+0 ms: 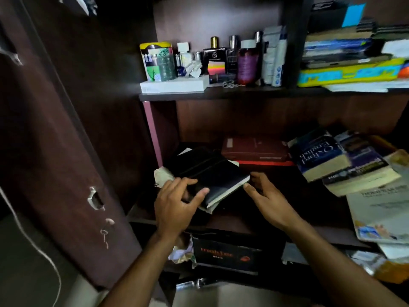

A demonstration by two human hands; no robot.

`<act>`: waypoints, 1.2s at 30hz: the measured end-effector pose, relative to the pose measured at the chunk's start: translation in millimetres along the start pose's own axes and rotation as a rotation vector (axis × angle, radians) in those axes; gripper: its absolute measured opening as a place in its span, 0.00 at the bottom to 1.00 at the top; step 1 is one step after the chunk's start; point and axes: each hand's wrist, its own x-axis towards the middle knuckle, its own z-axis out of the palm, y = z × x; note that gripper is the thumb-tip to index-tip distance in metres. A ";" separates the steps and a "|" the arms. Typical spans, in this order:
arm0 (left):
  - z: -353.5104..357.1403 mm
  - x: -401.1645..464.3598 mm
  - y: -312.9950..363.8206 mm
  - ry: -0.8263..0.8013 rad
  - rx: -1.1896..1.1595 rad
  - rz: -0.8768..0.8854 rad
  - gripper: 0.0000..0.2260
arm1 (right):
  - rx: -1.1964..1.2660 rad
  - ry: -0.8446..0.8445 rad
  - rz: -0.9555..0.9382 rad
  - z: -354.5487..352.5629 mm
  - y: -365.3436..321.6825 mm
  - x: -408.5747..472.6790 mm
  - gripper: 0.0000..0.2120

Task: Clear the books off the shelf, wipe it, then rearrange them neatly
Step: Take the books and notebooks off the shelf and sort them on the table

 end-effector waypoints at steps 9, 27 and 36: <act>18.3 15.5 -5.3 -0.239 0.162 0.156 0.30 | -0.076 0.038 -0.015 27.8 -10.6 60.4 0.17; 20.1 13.3 -2.1 -0.278 0.053 0.056 0.28 | -0.424 0.333 0.218 -22.5 34.4 88.8 0.35; 19.7 11.2 -4.0 -0.296 0.053 0.060 0.27 | -0.498 0.331 0.243 -20.9 46.6 94.9 0.40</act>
